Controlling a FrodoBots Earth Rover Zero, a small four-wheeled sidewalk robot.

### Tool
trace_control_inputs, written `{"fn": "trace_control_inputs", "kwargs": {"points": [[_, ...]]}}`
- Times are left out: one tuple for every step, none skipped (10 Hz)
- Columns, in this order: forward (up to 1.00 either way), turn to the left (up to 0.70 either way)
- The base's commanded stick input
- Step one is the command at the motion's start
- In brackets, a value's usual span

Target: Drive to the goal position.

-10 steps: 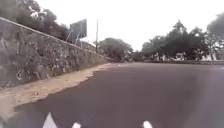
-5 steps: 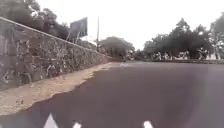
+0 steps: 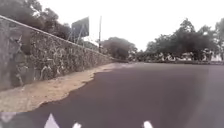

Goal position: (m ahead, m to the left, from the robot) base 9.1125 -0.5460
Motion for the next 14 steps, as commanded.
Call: {"fn": "trace_control_inputs", "kwargs": {"points": [[0.85,-0.18],[0.85,0.0],[0.85,-0.08],[0.85,-0.15],[0.85,-0.01],[0.85,-0.05],[0.85,-0.08],[0.85,-0.04],[0.85,-0.02],[0.85,-0.21],[0.85,-0.21],[0.85,-0.2],[0.85,-0.05],[0.85,-0.14]]}}
